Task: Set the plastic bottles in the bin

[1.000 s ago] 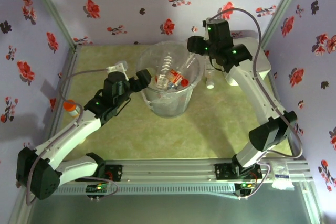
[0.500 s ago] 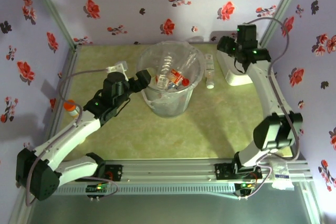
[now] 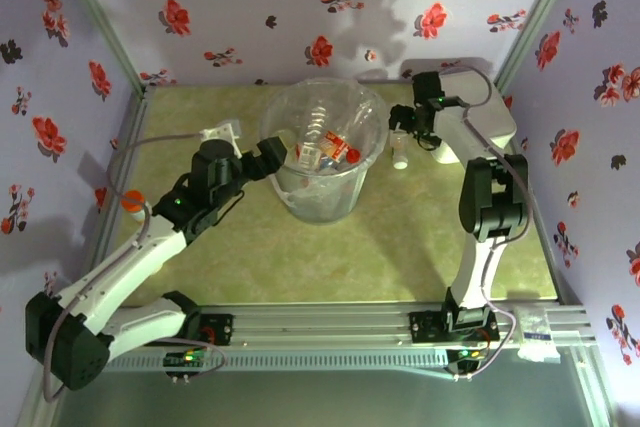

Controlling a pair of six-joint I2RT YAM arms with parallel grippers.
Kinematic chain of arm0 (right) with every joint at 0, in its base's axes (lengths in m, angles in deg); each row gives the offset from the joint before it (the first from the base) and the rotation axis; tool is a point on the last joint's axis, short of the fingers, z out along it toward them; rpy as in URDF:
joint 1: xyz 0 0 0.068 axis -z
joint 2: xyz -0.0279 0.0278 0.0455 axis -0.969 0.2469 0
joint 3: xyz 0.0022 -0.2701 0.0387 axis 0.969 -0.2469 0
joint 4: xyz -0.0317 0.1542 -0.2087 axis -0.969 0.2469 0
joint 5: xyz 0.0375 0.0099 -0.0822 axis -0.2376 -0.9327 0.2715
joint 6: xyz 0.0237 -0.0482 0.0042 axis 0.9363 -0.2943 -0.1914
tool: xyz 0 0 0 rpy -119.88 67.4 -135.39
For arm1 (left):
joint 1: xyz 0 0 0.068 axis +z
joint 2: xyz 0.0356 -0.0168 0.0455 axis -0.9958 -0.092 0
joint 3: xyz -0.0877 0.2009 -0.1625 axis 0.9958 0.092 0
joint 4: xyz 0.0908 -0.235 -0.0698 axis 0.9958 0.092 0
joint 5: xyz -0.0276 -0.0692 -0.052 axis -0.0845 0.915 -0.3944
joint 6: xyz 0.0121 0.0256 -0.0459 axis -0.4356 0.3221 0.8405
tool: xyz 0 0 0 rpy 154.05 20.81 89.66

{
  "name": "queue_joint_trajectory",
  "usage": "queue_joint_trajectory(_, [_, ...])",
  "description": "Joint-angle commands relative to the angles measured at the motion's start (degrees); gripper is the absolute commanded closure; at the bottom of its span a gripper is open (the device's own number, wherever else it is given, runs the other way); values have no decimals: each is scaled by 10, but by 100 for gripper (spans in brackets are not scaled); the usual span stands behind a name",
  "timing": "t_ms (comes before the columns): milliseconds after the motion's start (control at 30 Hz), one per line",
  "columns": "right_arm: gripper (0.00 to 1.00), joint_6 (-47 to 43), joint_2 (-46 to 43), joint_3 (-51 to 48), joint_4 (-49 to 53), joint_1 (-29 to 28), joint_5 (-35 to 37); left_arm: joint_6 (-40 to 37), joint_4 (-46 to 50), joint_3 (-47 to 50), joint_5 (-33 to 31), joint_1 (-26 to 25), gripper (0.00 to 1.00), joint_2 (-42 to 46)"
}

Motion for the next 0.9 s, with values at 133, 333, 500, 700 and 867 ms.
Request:
queue_joint_trajectory(133, [2,16,67,-6,-24,-8,-16,-12,2,-41,11,5,1,19])
queue_joint_trajectory(333, [19,23,81,-8,-34,-8,-21,-16,7,-59,11,5,2,18])
queue_joint_trajectory(500, [40,19,53,-22,-38,2,-14,-16,14,-58,6,5,2,25])
queue_joint_trajectory(700, [52,12,0,-27,-25,8,-15,-16,14,-45,-7,8,2,35])
queue_joint_trajectory(867, [53,12,-60,-25,-6,8,-15,-21,14,-47,-6,12,2,35])
